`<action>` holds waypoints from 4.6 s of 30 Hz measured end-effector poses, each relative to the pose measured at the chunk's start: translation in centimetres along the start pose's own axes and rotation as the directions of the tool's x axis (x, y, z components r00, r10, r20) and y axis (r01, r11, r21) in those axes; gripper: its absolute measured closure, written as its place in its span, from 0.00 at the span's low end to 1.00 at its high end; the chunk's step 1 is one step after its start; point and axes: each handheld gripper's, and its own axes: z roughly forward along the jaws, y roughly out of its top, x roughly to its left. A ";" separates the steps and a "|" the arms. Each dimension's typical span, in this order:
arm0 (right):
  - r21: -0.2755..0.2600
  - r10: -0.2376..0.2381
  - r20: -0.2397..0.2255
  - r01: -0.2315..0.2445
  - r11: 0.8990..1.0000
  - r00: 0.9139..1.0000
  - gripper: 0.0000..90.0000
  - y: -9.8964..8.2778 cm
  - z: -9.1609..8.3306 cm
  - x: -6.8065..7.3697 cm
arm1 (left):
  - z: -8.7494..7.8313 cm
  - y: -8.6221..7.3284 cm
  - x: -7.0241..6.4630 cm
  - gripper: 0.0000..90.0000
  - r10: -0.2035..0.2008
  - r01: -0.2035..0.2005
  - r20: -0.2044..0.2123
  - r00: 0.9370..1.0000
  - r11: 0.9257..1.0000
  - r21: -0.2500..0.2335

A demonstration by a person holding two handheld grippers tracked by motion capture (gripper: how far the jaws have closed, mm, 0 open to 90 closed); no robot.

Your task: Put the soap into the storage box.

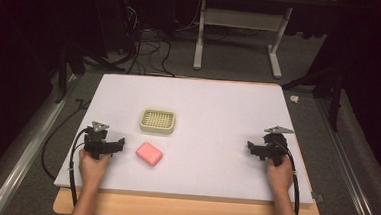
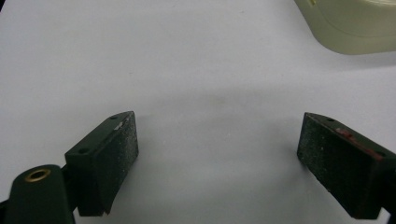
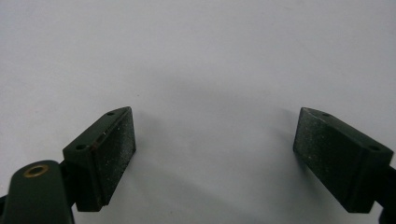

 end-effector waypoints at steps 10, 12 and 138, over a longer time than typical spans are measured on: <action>0.000 0.001 0.000 -0.001 1.000 1.000 0.15 0.0 0.0 0.0 | 0.0 0.0 0.0 0.15 0.002 -0.002 -0.002 1.000 1.000 -0.003; 0.000 0.002 0.000 -0.002 1.000 1.000 0.15 0.0 0.0 0.0 | 0.0 0.0 -0.1 0.16 0.004 -0.004 0.000 1.000 1.000 -0.004; 0.000 0.000 0.001 0.000 1.000 1.000 0.15 0.0 0.0 0.0 | -1.3 0.6 -10.8 0.02 0.236 -0.242 0.299 0.925 0.970 -0.016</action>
